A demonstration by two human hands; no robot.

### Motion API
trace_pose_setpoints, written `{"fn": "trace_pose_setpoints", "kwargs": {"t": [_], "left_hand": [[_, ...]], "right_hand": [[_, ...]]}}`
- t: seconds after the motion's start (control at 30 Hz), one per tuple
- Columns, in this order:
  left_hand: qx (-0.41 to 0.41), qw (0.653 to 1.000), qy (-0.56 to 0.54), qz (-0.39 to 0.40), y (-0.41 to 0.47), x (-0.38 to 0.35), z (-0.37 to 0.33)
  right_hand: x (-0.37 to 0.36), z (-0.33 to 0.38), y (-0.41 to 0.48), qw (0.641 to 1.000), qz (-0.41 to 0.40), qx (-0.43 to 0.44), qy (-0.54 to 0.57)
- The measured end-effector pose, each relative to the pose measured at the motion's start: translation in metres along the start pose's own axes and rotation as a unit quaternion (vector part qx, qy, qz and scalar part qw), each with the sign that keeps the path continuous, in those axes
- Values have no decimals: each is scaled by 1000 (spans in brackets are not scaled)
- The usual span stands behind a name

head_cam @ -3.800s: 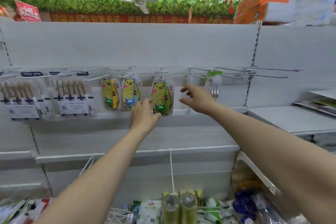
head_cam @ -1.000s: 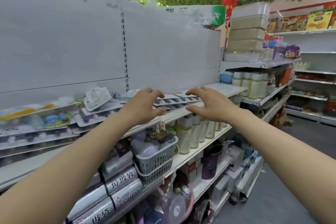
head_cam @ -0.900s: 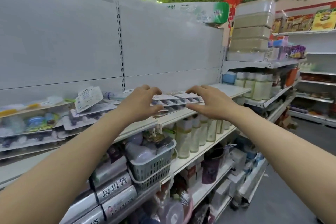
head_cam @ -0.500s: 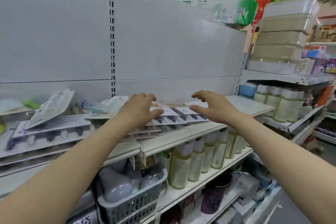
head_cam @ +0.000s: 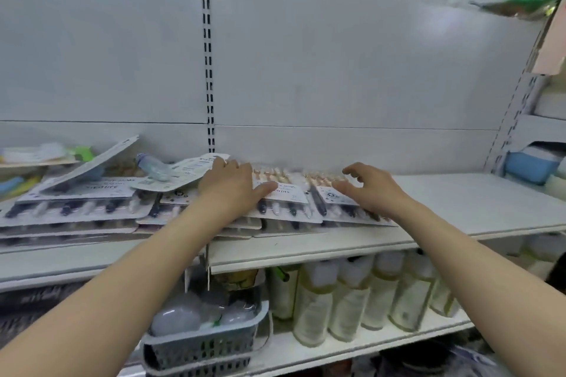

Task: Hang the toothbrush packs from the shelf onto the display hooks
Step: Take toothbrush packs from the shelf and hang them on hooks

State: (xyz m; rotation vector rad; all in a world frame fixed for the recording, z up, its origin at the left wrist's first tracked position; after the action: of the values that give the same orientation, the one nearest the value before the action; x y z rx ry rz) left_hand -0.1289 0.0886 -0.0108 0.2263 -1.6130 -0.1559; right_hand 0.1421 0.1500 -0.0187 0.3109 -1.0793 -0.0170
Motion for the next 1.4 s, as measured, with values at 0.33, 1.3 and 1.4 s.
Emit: {"fn": "trace_pose_setpoints", "kwargs": {"t": [0.33, 1.3, 1.4], "left_hand": [[115, 991, 74, 16, -15, -7, -32], [157, 981, -107, 28, -10, -27, -32], [159, 974, -163, -6, -13, -23, -29]], "right_hand": [[-7, -60, 9, 995, 75, -60, -17], [22, -118, 5, 902, 19, -199, 383], [22, -121, 3, 901, 33, -236, 364]]}}
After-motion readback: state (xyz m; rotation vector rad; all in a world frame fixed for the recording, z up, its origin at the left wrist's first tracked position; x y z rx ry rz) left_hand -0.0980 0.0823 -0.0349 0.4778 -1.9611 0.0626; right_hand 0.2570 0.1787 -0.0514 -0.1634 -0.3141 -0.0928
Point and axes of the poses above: each hand's wrist, its own y-axis towards the middle knuckle, its own x-axis out of the back of the hand, z = x × y, the point moved 8 cm from there along y, towards the middle knuckle, and after that the axes turned 1 degree about -x, right-handed, at the moved point
